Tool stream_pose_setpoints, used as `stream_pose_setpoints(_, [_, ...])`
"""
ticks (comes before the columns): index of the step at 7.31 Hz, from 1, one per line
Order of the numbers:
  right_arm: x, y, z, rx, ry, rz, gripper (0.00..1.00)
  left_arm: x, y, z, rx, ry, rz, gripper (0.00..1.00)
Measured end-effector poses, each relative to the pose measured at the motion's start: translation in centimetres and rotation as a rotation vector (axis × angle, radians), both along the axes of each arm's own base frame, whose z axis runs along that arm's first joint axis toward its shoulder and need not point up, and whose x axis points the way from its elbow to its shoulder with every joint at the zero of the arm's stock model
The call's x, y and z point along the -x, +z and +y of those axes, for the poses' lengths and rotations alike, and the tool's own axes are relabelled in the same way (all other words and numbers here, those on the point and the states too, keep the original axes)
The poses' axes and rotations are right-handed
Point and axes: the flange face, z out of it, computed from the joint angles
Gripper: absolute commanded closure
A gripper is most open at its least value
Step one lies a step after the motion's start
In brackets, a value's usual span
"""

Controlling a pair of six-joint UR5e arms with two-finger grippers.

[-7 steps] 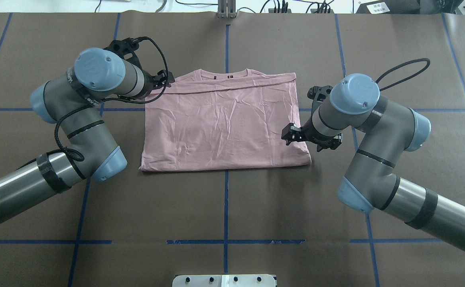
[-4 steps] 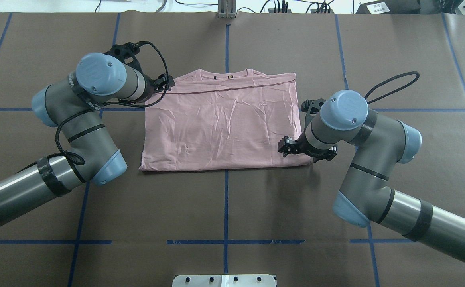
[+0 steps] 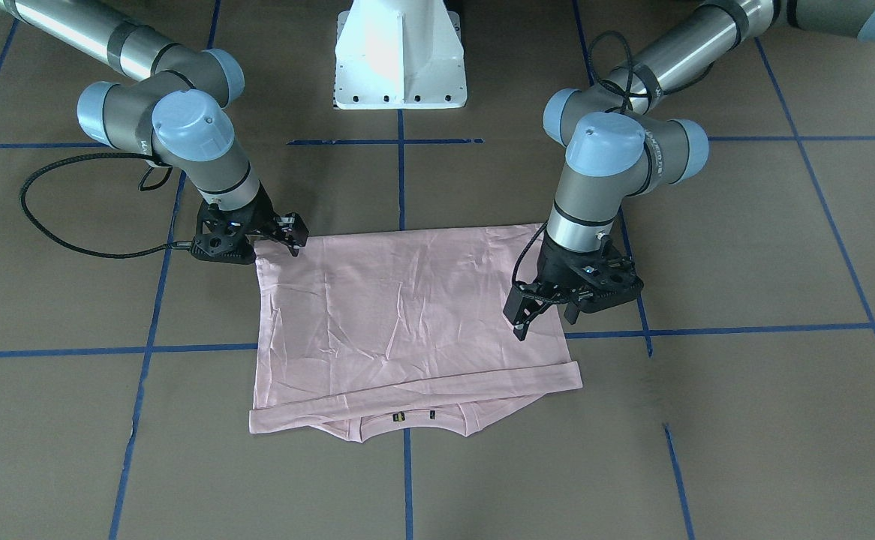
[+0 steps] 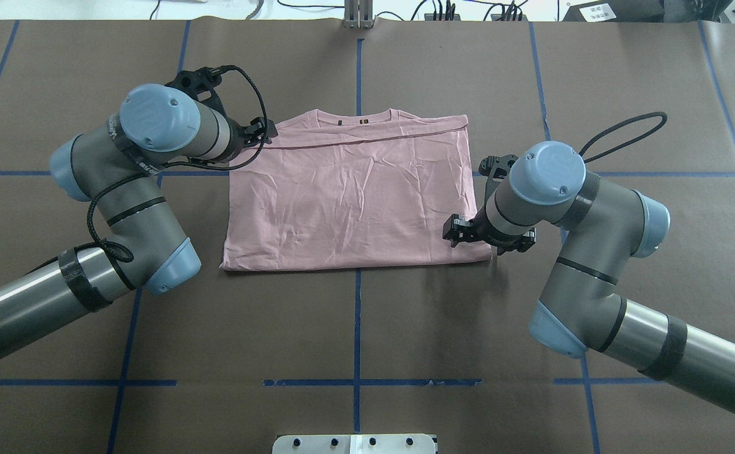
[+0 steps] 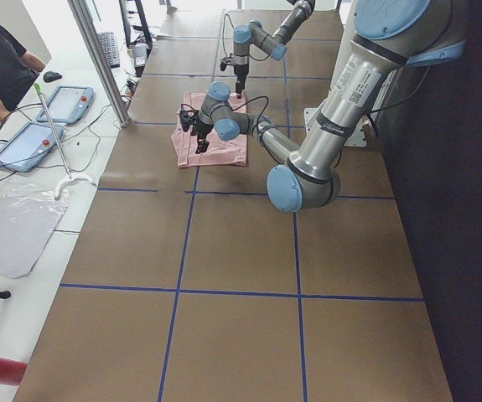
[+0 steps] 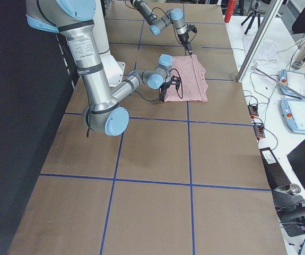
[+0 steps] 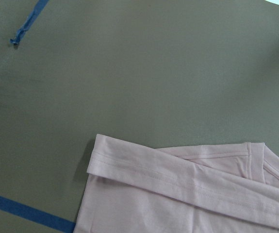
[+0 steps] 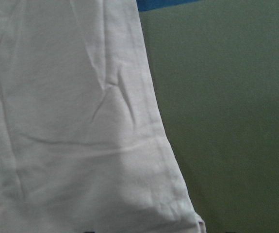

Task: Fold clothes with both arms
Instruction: 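Move the right gripper down to the folded shirt's side edge and grasp it, then drag the shirt toward the robot with the right gripper while the left arm lowers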

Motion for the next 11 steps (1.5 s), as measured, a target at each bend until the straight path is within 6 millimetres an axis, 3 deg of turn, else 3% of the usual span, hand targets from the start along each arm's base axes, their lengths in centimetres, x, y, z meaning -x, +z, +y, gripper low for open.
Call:
stream_pose_setpoints(1, [-0.1, 0.3, 0.1, 0.001, 0.001, 0.004, 0.92, 0.0, 0.0, 0.0, 0.000, 0.000, 0.000, 0.00])
stream_pose_setpoints(2, [-0.4, 0.4, 0.1, 0.001, 0.003, 0.005, 1.00, 0.0, 0.0, 0.0, 0.000, 0.001, -0.001, 0.00])
stream_pose_setpoints(8, [-1.7, 2.0, 1.7, 0.015, -0.006, 0.026, 1.00, -0.3, 0.0, 0.2, 0.000, 0.006, -0.001, 0.00])
stream_pose_setpoints(9, [-1.7, 2.1, 3.3, 0.020, -0.028, 0.042, 1.00, -0.3, -0.1, 0.3, -0.001, 0.006, 0.001, 0.00])
stream_pose_setpoints(11, [-2.6, 0.3, 9.5, 0.025, -0.107, 0.067, 1.00, -0.3, -0.2, 0.3, -0.002, 0.005, 0.001, 0.00])
